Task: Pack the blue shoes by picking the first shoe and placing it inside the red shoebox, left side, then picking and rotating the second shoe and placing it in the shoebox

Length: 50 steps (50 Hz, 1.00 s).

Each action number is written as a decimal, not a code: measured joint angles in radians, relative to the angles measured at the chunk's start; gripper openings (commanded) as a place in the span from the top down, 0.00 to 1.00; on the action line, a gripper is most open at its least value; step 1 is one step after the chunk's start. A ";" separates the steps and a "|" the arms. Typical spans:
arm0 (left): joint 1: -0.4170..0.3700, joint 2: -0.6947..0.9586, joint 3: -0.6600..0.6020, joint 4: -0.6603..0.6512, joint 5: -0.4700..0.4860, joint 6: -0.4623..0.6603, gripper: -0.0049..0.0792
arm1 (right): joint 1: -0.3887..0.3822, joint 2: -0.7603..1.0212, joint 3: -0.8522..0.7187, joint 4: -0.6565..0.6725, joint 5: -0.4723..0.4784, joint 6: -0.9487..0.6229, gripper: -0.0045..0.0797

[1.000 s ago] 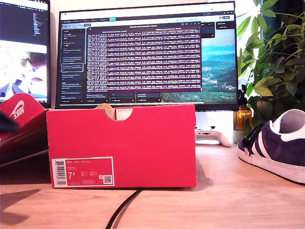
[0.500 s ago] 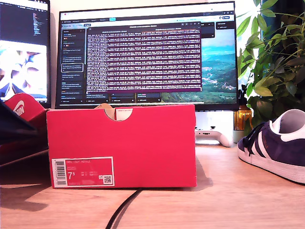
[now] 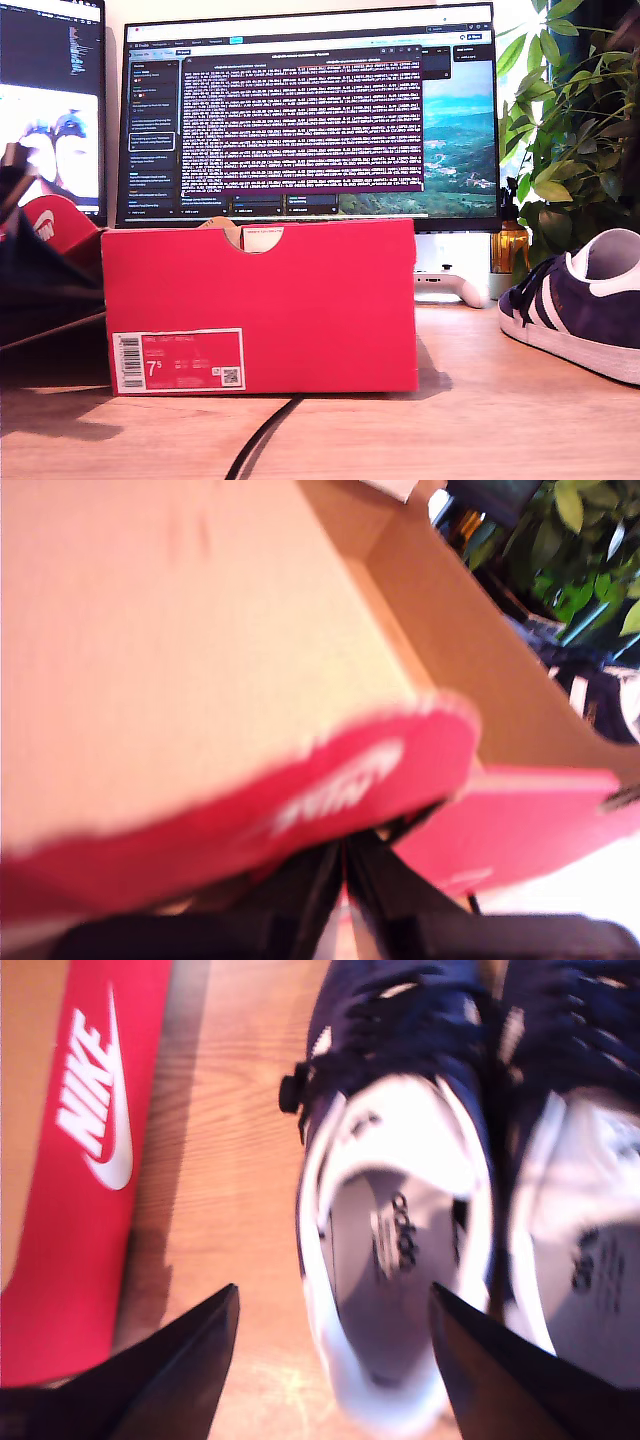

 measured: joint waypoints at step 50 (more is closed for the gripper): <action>0.000 0.000 0.000 -0.001 -0.018 0.000 0.97 | 0.101 0.402 0.140 -0.098 0.078 -0.047 0.96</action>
